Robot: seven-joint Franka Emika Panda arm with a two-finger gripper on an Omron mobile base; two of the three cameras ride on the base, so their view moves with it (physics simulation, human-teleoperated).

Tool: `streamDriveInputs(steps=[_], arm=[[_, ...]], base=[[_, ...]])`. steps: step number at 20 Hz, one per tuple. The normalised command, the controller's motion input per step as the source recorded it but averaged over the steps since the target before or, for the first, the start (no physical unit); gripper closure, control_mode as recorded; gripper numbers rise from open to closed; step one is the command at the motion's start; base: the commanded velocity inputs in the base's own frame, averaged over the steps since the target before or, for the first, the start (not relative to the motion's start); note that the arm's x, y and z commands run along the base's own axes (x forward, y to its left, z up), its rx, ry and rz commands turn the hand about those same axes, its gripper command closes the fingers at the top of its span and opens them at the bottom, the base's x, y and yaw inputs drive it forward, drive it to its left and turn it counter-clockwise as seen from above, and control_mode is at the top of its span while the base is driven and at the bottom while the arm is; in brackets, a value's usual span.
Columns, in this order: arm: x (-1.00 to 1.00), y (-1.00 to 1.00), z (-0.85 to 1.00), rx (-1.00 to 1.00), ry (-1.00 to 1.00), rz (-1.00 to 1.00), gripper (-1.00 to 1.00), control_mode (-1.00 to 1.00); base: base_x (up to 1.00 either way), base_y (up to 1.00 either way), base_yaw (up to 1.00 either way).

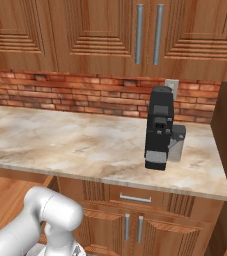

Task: Take the pizza cutter from the drawer on the left and place it on the dining counter for cutting.

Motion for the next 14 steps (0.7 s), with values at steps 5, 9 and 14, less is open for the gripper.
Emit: streamDriveInputs(steps=[5, 9, 14], arm=[[0.00, 0.00, 0.00, 0.00, 0.00, 0.00, -1.00, -1.00], [0.00, 0.00, 0.00, 0.00, 0.00, 0.00, -1.00, -1.00], [0.00, 0.00, 0.00, 0.00, 0.00, 0.00, -1.00, -1.00]], base=[[0.00, 0.00, 0.00], [0.00, 0.00, 0.00], [0.00, 0.00, 0.00]])
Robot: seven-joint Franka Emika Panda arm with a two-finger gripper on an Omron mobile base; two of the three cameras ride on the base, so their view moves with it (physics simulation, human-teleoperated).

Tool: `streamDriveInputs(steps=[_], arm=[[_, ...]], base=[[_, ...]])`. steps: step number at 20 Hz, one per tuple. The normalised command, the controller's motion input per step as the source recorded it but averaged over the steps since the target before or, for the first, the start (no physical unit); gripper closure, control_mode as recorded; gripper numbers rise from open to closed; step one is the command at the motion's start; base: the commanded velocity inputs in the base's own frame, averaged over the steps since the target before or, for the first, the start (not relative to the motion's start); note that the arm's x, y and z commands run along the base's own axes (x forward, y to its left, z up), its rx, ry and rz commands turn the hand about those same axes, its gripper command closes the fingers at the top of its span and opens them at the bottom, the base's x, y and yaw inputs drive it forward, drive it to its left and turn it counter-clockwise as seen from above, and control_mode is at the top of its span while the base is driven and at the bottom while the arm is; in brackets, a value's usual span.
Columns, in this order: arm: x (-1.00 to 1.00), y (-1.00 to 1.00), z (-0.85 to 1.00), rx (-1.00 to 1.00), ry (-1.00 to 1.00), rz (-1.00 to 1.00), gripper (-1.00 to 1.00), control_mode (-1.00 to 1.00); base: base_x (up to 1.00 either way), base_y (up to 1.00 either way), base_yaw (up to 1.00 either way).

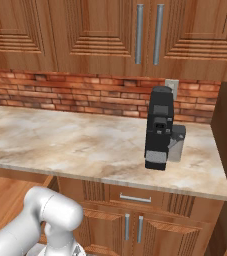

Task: Take the pizza cutter from the drawer on the left and place it on the dining counter for cutting.

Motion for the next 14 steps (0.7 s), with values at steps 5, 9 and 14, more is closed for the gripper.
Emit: streamDriveInputs(steps=[5, 9, 14], arm=[[0.00, 0.00, 0.00, 0.00, 0.00, 0.00, 1.00, -1.00], [0.00, 0.00, 0.00, 0.00, 0.00, 0.00, 1.00, -1.00], [0.03, 0.00, 0.00, 0.00, 0.01, 0.00, 1.00, -1.00]], base=[[0.00, 0.00, 0.00], [0.00, 0.00, 0.00], [0.00, 0.00, 0.00]])
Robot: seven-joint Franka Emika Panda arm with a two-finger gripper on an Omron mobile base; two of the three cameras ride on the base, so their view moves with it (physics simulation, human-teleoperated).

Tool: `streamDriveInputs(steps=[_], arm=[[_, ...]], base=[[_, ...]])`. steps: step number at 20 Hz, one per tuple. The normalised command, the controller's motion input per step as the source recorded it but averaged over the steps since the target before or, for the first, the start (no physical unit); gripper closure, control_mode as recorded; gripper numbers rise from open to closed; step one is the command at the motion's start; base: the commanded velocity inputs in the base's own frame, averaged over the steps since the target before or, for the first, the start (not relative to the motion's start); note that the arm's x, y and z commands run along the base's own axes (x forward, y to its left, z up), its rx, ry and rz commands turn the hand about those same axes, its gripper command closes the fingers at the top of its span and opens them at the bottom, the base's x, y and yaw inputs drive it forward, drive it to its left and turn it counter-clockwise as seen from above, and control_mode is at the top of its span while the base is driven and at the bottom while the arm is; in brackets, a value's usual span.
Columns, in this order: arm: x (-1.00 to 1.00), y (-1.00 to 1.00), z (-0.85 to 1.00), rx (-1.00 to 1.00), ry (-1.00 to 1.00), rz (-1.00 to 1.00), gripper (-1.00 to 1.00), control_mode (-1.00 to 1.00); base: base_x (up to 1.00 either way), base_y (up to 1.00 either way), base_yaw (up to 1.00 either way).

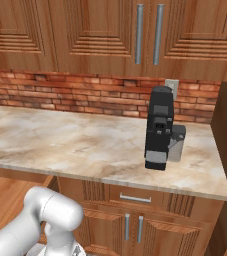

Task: Take the pizza cutter from the drawer on the left and place it on the dining counter for cutting.

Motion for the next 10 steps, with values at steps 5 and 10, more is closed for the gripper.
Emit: streamDriveInputs(steps=[5, 10], arm=[[0.08, -0.01, 0.08, 0.00, 0.00, 0.00, 1.00, -1.00], [-0.13, -0.03, 0.37, -0.06, 0.00, 0.00, 1.00, -1.00]], base=[[0.00, 0.00, 0.00], [0.00, 0.00, 0.00]])
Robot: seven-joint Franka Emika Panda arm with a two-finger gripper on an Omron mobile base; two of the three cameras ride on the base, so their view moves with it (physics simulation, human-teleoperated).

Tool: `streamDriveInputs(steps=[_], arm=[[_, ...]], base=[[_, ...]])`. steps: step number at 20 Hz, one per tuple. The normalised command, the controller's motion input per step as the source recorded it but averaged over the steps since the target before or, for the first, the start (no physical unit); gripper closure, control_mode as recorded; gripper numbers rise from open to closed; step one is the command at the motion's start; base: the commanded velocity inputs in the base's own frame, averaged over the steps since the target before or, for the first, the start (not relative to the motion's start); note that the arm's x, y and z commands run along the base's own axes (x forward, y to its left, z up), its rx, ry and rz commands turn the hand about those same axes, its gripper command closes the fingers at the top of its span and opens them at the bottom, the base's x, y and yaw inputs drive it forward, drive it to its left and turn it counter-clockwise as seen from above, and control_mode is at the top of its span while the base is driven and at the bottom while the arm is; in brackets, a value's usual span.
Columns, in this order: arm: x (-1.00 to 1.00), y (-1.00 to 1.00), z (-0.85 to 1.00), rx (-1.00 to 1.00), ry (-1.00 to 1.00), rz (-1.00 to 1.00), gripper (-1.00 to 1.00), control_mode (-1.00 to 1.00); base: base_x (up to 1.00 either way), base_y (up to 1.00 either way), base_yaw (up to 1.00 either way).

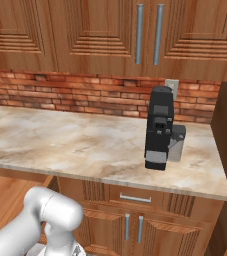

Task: Take the pizza cutter from the drawer on the left and place it on the dining counter for cutting.

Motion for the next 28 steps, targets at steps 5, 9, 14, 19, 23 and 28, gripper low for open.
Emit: streamDriveInputs(steps=[5, 9, 14, 19, 23, 28], arm=[[-0.09, -0.18, 0.34, -0.02, -0.01, 0.00, 1.00, -1.00], [-0.01, -0.02, 0.33, -0.02, 0.00, 0.00, 1.00, -1.00], [-0.02, 0.00, 0.33, -0.02, 0.00, 0.00, 1.00, -1.00], [-0.01, 0.00, 0.35, -0.01, 0.00, 0.00, 1.00, -1.00], [-0.07, 0.00, 0.39, 0.00, 0.00, 0.00, 1.00, -1.00], [-0.03, -0.01, 0.51, 0.00, 0.00, 0.00, 1.00, -1.00]], base=[[0.00, 0.00, 0.00], [0.00, 0.00, 0.00], [0.00, 0.00, 0.00], [0.00, 0.00, 0.00], [0.00, 0.00, 0.00], [0.00, 0.00, 0.00]])
